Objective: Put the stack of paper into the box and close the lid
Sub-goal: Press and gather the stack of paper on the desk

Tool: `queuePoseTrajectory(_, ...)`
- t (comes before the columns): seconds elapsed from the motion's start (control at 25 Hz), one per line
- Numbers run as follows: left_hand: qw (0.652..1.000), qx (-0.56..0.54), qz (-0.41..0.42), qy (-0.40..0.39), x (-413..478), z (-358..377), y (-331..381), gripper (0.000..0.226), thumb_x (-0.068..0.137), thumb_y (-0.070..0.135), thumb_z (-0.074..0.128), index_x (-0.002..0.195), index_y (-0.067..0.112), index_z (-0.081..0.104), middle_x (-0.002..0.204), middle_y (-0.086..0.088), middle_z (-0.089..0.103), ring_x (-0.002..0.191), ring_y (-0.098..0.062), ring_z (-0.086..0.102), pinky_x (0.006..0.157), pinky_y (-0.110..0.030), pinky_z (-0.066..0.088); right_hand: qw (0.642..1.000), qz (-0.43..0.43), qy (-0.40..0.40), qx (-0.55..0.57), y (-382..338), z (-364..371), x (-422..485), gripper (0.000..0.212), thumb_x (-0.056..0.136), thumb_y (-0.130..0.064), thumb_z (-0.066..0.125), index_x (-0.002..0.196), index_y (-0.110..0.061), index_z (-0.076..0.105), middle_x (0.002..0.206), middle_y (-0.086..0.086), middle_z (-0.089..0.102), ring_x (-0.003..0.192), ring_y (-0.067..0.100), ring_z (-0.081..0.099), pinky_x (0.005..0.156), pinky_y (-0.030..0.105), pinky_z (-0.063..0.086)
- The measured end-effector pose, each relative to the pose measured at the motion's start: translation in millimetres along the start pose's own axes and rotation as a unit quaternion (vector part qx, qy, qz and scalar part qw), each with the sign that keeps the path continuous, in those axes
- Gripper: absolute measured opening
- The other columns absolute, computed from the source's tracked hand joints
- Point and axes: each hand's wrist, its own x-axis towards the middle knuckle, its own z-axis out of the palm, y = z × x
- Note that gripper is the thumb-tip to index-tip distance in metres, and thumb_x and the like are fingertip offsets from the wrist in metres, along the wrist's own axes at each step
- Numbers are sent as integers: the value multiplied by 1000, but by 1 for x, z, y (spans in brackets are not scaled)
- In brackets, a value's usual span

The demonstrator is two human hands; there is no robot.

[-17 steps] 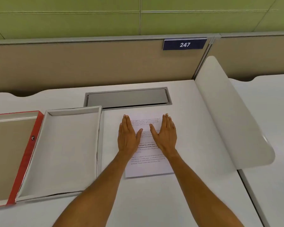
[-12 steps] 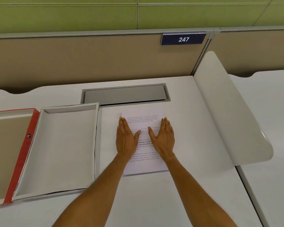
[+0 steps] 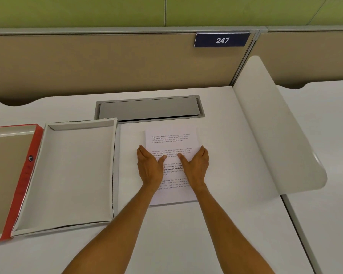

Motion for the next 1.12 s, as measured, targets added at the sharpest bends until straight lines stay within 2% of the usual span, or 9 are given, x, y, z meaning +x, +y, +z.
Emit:
queuePoseTrajectory(0.16, 990, 48, -130, 7, 5, -10, 19, 90, 71, 53, 77, 133, 1, 36, 136, -21, 45, 125, -36, 46, 99, -48, 42, 991, 109, 22, -72, -11, -4, 4, 95, 63, -63, 79, 126, -1, 43, 130, 18, 49, 121, 33, 46, 95, 47, 43)
queuePoseTrajectory(0.24, 981, 26, -190, -32, 11, -13, 29, 88, 68, 48, 82, 129, 1, 39, 134, -21, 46, 123, -36, 47, 98, -48, 43, 987, 143, -3, -70, -14, -6, 11, 95, 60, -62, 82, 124, -1, 46, 129, 19, 50, 123, 35, 46, 96, 49, 42)
queuePoseTrajectory(0.36, 971, 39, -221, -85, 22, -17, 39, 87, 63, 45, 86, 126, 3, 43, 132, -20, 49, 120, -34, 50, 94, -43, 46, 983, 164, -50, -69, -18, -14, 25, 94, 58, -58, 85, 125, -3, 48, 132, 19, 49, 127, 37, 44, 100, 51, 40)
queuePoseTrajectory(0.48, 969, 71, -202, -124, 34, -28, 36, 86, 61, 50, 86, 124, 4, 50, 129, -17, 57, 118, -33, 55, 95, -40, 48, 980, 161, -98, -58, -20, -22, 36, 87, 60, -53, 87, 125, -7, 51, 135, 19, 48, 129, 37, 43, 103, 51, 40)
queuePoseTrajectory(0.6, 975, 22, -155, -157, 40, -32, 24, 78, 61, 48, 87, 117, 3, 56, 124, -16, 64, 114, -34, 62, 96, -45, 53, 977, 151, -132, -77, -22, -24, 40, 88, 62, -54, 85, 128, -7, 50, 137, 19, 47, 130, 35, 43, 105, 49, 42)
queuePoseTrajectory(0.8, 984, 52, -122, -121, 28, -29, 23, 78, 64, 55, 82, 118, 5, 56, 126, -17, 60, 117, -33, 55, 95, -40, 49, 984, 93, -136, -64, -23, -25, 35, 90, 64, -49, 85, 128, 1, 45, 131, 18, 50, 123, 33, 54, 99, 42, 48)
queuePoseTrajectory(0.88, 988, 21, -108, -110, 24, -27, 23, 73, 65, 50, 83, 116, 4, 59, 123, -17, 63, 114, -32, 58, 87, -38, 51, 986, 95, -127, -43, -22, -26, 33, 90, 65, -46, 86, 128, 2, 43, 130, 18, 50, 122, 34, 54, 99, 42, 48)
queuePoseTrajectory(1.0, 986, -57, -108, -111, 19, -28, 20, 60, 65, 39, 87, 107, 3, 65, 114, -16, 71, 98, -31, 70, 64, -30, 54, 987, 102, -106, -57, -22, -25, 28, 85, 65, -49, 85, 125, 1, 49, 129, 19, 52, 124, 35, 50, 101, 45, 46)
queuePoseTrajectory(1.12, 982, -89, -120, -117, 17, -30, 20, 57, 64, 37, 88, 105, 3, 66, 111, -16, 73, 91, -31, 72, 56, -27, 51, 991, 97, -66, -67, -23, -21, 18, 76, 66, -50, 84, 116, 0, 56, 123, 19, 57, 116, 34, 53, 93, 42, 48)
